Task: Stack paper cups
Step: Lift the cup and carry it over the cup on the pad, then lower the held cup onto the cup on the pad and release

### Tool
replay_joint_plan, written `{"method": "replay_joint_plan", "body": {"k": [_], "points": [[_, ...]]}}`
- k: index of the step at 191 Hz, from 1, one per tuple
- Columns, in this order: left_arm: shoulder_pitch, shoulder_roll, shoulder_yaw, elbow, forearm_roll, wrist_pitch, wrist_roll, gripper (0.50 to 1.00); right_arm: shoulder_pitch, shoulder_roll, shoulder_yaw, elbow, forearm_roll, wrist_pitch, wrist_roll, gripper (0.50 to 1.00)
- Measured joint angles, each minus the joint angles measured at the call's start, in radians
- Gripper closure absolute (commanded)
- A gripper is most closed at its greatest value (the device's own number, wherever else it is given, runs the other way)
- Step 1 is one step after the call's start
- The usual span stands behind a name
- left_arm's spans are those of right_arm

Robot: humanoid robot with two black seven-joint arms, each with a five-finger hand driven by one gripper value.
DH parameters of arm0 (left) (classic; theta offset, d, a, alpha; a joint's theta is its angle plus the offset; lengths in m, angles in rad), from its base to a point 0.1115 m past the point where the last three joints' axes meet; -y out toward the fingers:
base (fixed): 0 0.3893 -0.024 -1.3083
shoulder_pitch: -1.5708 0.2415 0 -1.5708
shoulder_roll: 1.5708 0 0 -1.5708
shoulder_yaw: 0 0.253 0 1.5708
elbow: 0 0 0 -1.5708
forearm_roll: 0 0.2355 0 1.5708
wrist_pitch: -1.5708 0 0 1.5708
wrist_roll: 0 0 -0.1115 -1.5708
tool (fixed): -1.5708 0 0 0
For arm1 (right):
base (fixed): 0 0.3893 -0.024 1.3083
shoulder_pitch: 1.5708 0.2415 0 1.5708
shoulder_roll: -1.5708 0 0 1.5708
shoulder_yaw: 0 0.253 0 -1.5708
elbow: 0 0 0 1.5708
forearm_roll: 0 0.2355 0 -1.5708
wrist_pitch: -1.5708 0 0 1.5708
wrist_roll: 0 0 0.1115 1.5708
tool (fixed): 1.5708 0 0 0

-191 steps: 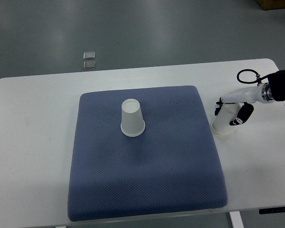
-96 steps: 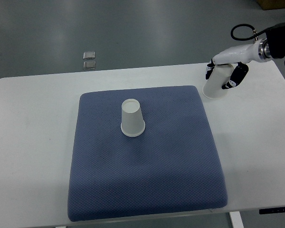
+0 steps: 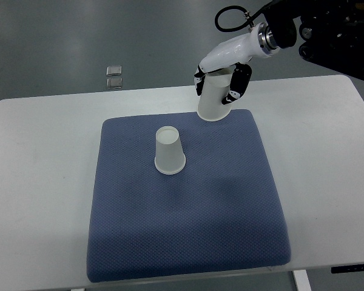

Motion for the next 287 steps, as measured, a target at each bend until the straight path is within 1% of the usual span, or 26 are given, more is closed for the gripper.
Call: {"method": "replay_joint_plan", "body": {"k": [46, 84, 151, 203, 287], "points": [[0.000, 0.000, 0.000, 0.000, 0.000, 0.000, 0.000, 0.500, 0.051, 0.066, 0.002, 0.002, 0.047, 0.044, 0.002, 0.828], [0.000, 0.000, 0.000, 0.000, 0.000, 0.000, 0.000, 0.500, 0.051, 0.130, 0.004, 0.002, 0.062, 0.059, 0.002, 0.828], [0.000, 0.000, 0.000, 0.000, 0.000, 0.000, 0.000, 0.500, -0.001, 0.184, 0.007, -0.052, 0.063, 0.050, 0.000, 0.826], [0.000, 0.000, 0.000, 0.000, 0.000, 0.000, 0.000, 0.500, -0.009, 0.204, 0.010, -0.067, 0.065, 0.048, -0.001, 0.822], [0.000, 0.000, 0.000, 0.000, 0.000, 0.000, 0.000, 0.500, -0.031, 0.263, 0.015, -0.136, 0.064, 0.028, -0.002, 0.820]]}}
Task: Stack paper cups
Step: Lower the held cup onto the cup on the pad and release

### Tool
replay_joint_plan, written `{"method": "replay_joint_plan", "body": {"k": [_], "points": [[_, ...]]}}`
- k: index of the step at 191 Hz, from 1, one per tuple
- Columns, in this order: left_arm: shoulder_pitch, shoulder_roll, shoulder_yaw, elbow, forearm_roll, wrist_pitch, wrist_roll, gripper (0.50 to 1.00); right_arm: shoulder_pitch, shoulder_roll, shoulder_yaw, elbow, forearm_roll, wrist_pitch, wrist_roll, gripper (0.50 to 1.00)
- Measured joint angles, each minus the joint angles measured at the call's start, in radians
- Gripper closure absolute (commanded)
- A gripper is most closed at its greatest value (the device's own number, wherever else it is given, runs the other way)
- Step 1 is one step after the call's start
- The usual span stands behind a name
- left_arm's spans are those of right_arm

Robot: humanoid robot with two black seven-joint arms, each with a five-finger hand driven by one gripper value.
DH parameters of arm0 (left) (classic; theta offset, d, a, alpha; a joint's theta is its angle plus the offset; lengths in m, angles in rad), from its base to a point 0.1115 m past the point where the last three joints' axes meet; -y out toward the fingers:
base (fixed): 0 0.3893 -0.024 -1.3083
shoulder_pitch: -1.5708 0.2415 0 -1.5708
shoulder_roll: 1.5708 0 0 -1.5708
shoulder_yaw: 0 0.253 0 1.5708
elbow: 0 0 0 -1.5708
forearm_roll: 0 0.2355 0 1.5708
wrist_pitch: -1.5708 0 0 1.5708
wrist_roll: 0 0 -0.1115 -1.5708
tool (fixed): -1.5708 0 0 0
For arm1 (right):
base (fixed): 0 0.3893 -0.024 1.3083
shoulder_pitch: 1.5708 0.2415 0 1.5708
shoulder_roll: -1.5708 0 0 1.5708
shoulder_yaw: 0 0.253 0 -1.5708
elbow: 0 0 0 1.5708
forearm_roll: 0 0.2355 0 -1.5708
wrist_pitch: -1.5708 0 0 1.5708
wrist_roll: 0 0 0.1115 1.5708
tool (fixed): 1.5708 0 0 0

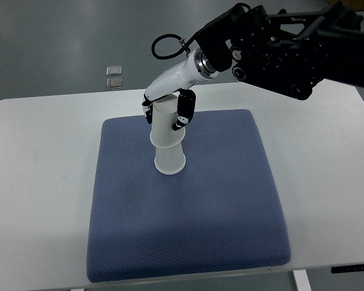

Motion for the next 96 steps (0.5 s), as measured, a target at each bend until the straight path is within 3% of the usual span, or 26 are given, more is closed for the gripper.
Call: {"method": "replay_joint_plan", "body": {"k": [72, 89, 96], "points": [[0.000, 0.000, 0.000, 0.000, 0.000, 0.000, 0.000, 0.500, -0.033, 0.017, 0.000, -0.026, -0.002, -0.018, -0.003, 0.781], [0.000, 0.000, 0.000, 0.000, 0.000, 0.000, 0.000, 0.500, -0.037, 0.019, 0.000, -0.030, -0.002, -0.023, -0.003, 0.730], [0.000, 0.000, 0.000, 0.000, 0.000, 0.000, 0.000, 0.500, -0.041, 0.020, 0.000, -0.031, -0.002, -0.028, -0.004, 0.673]]}}
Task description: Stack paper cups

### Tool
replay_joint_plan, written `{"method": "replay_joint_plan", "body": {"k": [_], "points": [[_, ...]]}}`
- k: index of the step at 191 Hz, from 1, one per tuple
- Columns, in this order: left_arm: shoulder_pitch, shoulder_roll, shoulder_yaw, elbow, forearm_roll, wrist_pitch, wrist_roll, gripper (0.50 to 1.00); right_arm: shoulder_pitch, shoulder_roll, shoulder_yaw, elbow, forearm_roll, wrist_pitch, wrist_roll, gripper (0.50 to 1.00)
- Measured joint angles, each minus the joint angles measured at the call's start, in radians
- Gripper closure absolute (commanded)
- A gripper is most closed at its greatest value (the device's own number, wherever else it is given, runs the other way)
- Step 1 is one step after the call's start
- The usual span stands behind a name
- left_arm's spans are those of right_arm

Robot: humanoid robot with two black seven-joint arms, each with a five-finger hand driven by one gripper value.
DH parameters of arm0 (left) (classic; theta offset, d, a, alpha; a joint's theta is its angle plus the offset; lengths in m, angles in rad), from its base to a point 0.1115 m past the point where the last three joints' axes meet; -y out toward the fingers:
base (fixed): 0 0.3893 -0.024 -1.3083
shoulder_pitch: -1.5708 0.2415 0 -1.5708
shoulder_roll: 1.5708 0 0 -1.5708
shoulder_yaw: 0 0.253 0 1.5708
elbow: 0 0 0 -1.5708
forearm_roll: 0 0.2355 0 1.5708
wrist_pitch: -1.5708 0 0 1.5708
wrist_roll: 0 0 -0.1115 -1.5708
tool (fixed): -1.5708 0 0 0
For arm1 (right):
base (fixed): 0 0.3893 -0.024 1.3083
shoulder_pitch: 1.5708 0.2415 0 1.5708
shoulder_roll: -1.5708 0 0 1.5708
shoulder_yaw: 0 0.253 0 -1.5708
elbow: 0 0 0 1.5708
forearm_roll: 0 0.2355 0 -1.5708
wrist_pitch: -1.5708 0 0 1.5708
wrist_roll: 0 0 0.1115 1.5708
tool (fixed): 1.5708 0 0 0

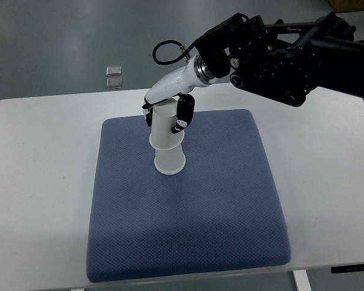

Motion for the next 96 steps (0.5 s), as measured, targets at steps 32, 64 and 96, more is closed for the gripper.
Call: {"method": "replay_joint_plan", "body": {"k": [32, 64, 96], "points": [[0.000, 0.000, 0.000, 0.000, 0.000, 0.000, 0.000, 0.500, -0.006, 0.000, 0.000, -0.001, 0.001, -0.012, -0.001, 0.605], [0.000, 0.000, 0.000, 0.000, 0.000, 0.000, 0.000, 0.500, -0.008, -0.003, 0.000, 0.000, 0.002, -0.013, -0.001, 0.603], [0.000, 0.000, 0.000, 0.000, 0.000, 0.000, 0.000, 0.500, -0.008, -0.008, 0.000, 0.000, 0.008, -0.013, -0.002, 0.601]]}}
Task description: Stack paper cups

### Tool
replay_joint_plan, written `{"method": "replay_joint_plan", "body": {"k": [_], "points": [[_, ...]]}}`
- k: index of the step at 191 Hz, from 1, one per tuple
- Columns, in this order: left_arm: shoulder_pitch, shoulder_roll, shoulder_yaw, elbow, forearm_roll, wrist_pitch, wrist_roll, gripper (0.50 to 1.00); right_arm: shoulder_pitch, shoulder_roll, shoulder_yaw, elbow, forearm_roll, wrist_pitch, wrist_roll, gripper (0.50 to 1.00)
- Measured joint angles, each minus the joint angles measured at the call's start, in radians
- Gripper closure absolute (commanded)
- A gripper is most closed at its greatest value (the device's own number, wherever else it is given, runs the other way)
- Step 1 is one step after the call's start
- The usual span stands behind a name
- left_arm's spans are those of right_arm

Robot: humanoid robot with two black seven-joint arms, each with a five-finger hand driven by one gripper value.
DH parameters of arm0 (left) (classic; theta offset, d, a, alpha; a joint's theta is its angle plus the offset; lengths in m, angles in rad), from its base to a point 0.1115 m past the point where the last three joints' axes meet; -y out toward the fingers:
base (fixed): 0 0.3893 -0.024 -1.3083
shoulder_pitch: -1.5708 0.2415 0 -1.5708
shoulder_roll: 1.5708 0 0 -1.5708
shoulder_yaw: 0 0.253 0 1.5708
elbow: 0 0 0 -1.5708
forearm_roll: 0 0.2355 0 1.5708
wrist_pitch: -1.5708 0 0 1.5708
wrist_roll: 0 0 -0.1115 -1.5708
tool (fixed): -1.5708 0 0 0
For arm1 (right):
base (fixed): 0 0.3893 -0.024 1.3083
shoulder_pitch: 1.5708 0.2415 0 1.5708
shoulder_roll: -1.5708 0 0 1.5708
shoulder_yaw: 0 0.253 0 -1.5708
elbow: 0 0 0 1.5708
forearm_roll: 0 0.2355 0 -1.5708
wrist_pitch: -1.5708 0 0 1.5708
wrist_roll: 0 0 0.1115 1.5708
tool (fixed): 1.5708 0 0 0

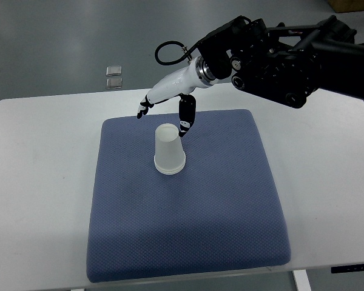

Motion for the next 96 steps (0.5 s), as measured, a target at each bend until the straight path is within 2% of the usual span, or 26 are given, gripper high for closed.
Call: {"method": "replay_joint_plan", "body": {"k": [44, 96], "points": [[0.000, 0.000, 0.000, 0.000, 0.000, 0.000, 0.000, 0.500, -0.001, -0.014, 0.016, -0.013, 0.001, -0.001, 0.000, 0.601], [-0.001, 0.000, 0.000, 0.000, 0.000, 0.000, 0.000, 0.500, -0.084, -0.097, 0.177, -0.153, 0.087, 0.023, -0.004, 0.601]]}}
